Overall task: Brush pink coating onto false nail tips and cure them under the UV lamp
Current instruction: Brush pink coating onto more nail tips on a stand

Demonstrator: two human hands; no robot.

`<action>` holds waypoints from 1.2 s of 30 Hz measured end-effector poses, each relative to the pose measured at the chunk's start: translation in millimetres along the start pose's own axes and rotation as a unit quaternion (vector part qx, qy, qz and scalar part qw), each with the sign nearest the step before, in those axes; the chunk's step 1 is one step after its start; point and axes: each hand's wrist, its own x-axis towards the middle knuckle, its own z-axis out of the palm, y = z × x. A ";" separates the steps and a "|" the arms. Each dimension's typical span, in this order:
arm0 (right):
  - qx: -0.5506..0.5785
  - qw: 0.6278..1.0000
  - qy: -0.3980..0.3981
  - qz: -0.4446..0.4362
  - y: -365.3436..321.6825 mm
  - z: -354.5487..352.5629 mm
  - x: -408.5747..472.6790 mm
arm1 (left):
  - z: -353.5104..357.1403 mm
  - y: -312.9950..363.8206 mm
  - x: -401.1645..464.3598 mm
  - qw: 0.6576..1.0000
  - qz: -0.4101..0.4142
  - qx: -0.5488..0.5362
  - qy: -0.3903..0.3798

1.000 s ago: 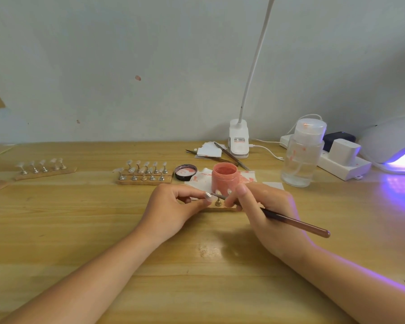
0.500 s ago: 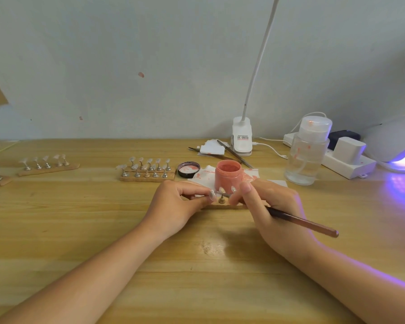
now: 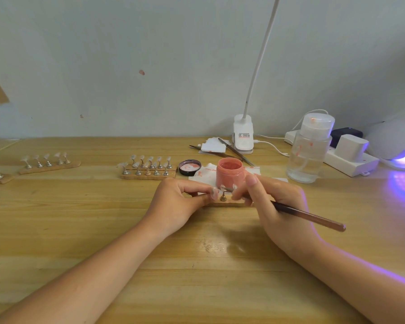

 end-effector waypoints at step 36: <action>0.005 1.000 -0.014 0.022 -2.1 1.0 -1.0 | 0.4 -3.2 1.1 1.000 0.000 0.012 -0.022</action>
